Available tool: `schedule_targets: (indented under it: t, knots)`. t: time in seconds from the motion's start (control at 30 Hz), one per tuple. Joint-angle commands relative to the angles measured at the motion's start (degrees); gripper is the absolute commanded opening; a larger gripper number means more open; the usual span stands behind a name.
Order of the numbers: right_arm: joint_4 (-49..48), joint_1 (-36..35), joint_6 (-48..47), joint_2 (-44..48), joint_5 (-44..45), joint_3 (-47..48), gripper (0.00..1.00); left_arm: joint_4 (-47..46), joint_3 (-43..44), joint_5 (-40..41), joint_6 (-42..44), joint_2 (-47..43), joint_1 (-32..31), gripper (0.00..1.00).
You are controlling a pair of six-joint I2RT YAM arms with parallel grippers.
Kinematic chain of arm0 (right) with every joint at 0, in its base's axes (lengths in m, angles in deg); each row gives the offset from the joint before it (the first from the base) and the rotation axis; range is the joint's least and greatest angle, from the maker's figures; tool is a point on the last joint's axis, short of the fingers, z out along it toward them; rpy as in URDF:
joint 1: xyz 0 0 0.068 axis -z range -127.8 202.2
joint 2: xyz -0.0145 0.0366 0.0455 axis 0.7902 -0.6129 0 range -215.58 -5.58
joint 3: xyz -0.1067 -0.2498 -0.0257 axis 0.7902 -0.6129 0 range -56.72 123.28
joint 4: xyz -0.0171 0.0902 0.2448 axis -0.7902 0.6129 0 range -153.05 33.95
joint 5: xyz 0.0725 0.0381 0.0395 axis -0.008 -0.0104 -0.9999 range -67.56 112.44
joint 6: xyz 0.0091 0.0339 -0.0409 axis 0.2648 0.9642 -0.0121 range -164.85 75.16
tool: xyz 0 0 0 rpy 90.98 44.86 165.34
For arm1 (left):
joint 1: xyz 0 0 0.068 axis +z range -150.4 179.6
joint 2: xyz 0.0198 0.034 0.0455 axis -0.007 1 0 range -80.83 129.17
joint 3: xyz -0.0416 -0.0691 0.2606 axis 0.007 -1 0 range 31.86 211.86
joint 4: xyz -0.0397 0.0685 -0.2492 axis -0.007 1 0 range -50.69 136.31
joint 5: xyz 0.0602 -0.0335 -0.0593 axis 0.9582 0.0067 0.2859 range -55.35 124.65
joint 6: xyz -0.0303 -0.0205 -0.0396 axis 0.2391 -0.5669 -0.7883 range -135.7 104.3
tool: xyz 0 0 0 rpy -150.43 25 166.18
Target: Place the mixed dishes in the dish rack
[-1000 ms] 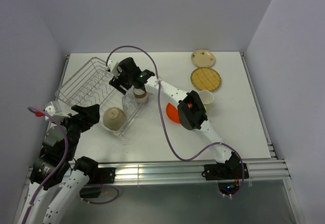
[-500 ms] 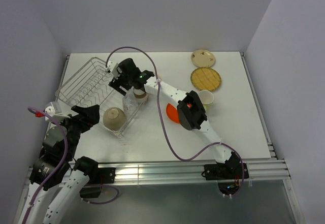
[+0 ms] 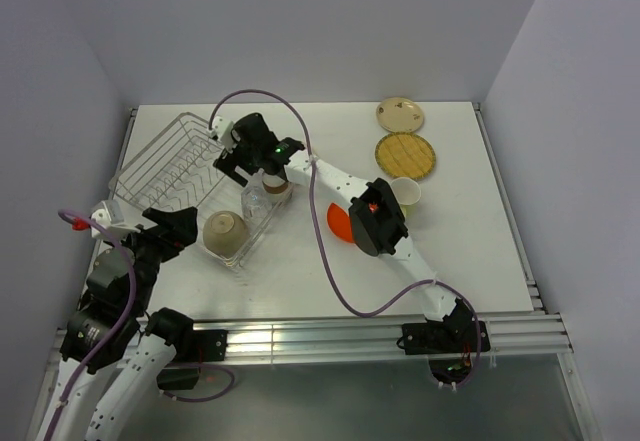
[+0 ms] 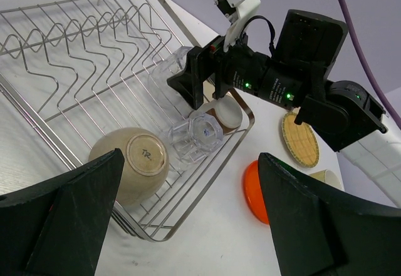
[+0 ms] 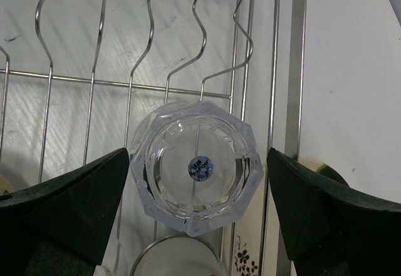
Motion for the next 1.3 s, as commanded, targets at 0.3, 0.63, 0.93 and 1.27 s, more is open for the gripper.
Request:
schedule_targets:
  t: [0.3,0.63,0.93,1.27]
  knots:
    - [0.59,2.13,6.09,16.07,-15.62,-4.15,1.0,-10.16,-0.15,-2.37,-0.99,13.26,0.35,0.93]
    - [4.38,13.72,9.88,32.42,-36.27,-19.33,1.0,-19.29,9.78,-12.29,0.51,40.61,9.72,0.8]
    - [0.6,25.41,10.23,50.26,-43.75,-43.76,1.0,-17.91,24.36,-17.59,8.23,66.44,20.65,0.65]
    - [-0.81,32.01,11.37,57.91,-47.97,-53.19,1.0,-13.77,37.82,-21.97,17.82,86.85,20.56,0.55]
